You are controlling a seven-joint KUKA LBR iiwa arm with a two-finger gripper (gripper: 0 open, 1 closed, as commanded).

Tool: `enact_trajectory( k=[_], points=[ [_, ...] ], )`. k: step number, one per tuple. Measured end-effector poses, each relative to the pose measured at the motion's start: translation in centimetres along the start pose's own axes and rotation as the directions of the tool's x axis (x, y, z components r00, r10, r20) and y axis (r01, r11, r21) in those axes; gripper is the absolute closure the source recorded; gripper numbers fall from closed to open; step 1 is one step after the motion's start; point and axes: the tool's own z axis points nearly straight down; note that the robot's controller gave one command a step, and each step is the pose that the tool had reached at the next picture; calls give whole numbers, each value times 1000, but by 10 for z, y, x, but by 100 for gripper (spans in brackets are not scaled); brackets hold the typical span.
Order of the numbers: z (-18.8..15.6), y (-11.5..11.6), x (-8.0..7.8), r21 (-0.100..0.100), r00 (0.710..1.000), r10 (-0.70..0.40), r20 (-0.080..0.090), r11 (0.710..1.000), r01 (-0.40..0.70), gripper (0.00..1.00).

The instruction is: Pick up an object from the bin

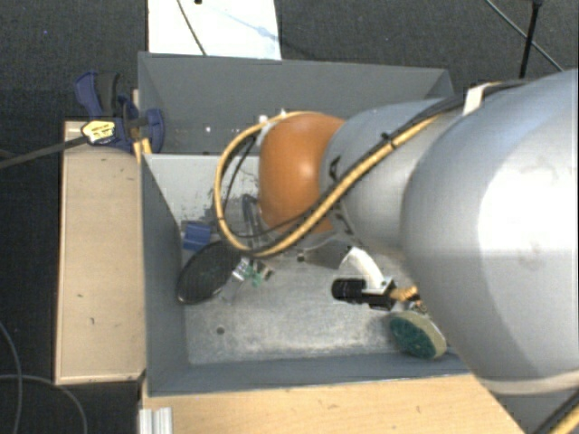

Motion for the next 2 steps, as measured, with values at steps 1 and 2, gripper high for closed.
enact_trajectory(
  k=[1, 2],
  points=[
    [50, 65, -10, -1, 971, 241, -7, 971, -241, 0],
    [66, 47, 8, -11, 975, 221, -5, 975, -221, 0]
  ],
)
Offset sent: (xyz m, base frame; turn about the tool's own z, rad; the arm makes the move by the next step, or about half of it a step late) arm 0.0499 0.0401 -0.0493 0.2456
